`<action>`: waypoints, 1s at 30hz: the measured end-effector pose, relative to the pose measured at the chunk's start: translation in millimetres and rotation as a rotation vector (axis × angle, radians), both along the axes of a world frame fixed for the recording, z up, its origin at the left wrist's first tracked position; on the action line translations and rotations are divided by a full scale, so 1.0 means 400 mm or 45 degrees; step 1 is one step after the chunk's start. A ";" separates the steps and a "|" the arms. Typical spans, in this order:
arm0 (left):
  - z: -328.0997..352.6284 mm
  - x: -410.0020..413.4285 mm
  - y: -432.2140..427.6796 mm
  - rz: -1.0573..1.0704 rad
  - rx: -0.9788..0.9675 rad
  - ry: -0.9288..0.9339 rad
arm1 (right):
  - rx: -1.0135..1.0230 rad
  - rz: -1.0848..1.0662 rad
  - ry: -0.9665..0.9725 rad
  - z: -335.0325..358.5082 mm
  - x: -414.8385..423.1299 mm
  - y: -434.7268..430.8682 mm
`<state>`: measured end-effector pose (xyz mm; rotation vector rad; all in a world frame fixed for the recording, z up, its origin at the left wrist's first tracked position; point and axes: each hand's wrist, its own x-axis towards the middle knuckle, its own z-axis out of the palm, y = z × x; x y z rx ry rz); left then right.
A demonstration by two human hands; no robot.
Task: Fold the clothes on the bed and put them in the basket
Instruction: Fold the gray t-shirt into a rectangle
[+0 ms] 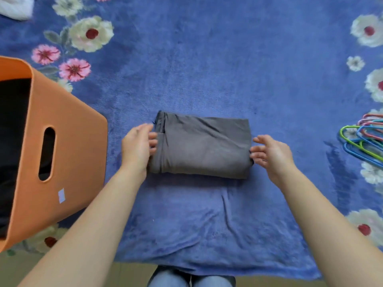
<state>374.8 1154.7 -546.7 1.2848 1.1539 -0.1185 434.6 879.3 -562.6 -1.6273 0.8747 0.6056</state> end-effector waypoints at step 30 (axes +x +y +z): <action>-0.058 -0.021 -0.012 -0.344 -0.383 0.385 | 0.107 0.171 0.181 -0.020 -0.070 0.027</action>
